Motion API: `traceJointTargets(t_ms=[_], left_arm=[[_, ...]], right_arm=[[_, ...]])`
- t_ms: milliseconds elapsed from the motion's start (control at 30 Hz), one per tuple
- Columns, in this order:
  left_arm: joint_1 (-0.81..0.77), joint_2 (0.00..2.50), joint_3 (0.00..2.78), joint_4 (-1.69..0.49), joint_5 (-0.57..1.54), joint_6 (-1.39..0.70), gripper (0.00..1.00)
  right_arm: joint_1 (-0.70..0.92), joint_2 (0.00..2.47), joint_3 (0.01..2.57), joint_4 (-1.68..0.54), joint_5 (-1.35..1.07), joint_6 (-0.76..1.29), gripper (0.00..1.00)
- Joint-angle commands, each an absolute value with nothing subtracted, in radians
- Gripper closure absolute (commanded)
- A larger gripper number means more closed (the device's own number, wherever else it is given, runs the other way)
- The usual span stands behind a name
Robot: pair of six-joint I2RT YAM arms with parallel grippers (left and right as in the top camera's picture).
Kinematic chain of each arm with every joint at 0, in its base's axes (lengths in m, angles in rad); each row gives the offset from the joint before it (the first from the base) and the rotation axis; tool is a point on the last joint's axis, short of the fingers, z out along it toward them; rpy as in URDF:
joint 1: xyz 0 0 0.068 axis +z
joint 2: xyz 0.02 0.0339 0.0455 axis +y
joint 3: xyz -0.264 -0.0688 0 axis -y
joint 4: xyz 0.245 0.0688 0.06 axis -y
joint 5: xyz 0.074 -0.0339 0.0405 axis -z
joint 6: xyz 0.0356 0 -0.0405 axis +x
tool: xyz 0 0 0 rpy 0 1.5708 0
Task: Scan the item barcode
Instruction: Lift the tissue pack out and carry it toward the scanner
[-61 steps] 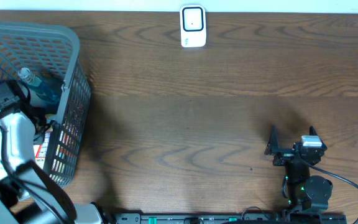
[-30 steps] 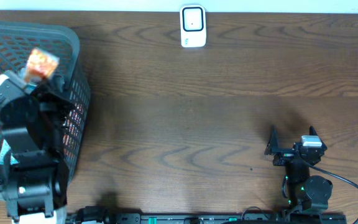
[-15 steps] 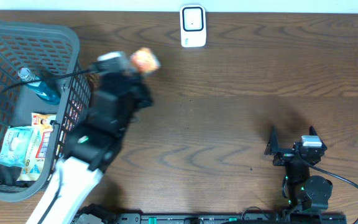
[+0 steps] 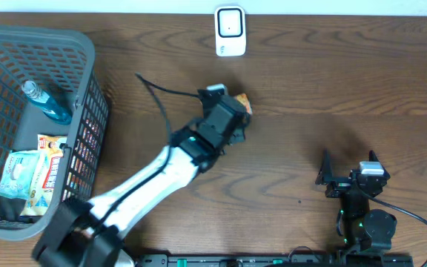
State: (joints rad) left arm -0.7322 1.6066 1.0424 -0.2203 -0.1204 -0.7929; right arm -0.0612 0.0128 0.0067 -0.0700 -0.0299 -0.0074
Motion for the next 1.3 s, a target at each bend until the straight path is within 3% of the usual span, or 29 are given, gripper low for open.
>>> traceJointTargets(t_ms=[0, 167, 300, 433, 567, 600, 633, 700, 767, 833, 1067, 1267], left_arm=[[-0.767, 1.658, 1.065, -0.218, -0.116, -1.044, 0.93], [-0.791, 1.739, 1.065, -0.163, -0.141, -1.384, 0.93], [-0.792, 1.840, 1.065, -0.136, -0.168, -1.838, 0.93], [-0.791, 1.911, 1.065, -0.095, -0.165, -2.084, 0.93], [-0.791, 1.971, 1.065, 0.058, -0.155, -2.085, 0.92], [-0.791, 1.975, 1.065, 0.087, -0.134, -2.085, 0.83], [-0.791, 1.975, 1.065, 0.102, -0.113, -2.085, 0.63], [-0.791, 1.973, 1.066, 0.133, -0.065, -2.076, 0.41], [-0.791, 1.973, 1.066, 0.177, -0.023, -2.060, 0.25], [-0.791, 1.973, 1.066, 0.237, 0.017, -2.025, 0.17], [-0.791, 1.924, 1.066, 0.320, 0.065, -1.787, 0.12], [-0.779, 1.823, 1.066, 0.319, 0.064, -1.364, 0.13]], right_arm=[[-0.053, 0.010, 0.006, -0.074, -0.028, 0.006, 0.01], [-0.053, 0.010, 0.006, -0.074, -0.028, 0.006, 0.01], [-0.053, 0.010, 0.006, -0.074, -0.028, 0.006, 0.01], [-0.053, 0.010, 0.006, -0.074, -0.028, 0.006, 0.01], [-0.053, 0.010, 0.006, -0.074, -0.028, 0.006, 0.01], [-0.053, 0.010, 0.006, -0.074, -0.028, 0.006, 0.01], [-0.053, 0.010, 0.006, -0.074, -0.028, 0.006, 0.01], [-0.053, 0.010, 0.006, -0.074, -0.028, 0.006, 0.01], [-0.053, 0.010, 0.006, -0.074, -0.028, 0.006, 0.01], [-0.053, 0.010, 0.006, -0.074, -0.028, 0.006, 0.01], [-0.053, 0.010, 0.006, -0.074, -0.028, 0.006, 0.01], [-0.053, 0.010, 0.006, -0.074, -0.028, 0.006, 0.01]])
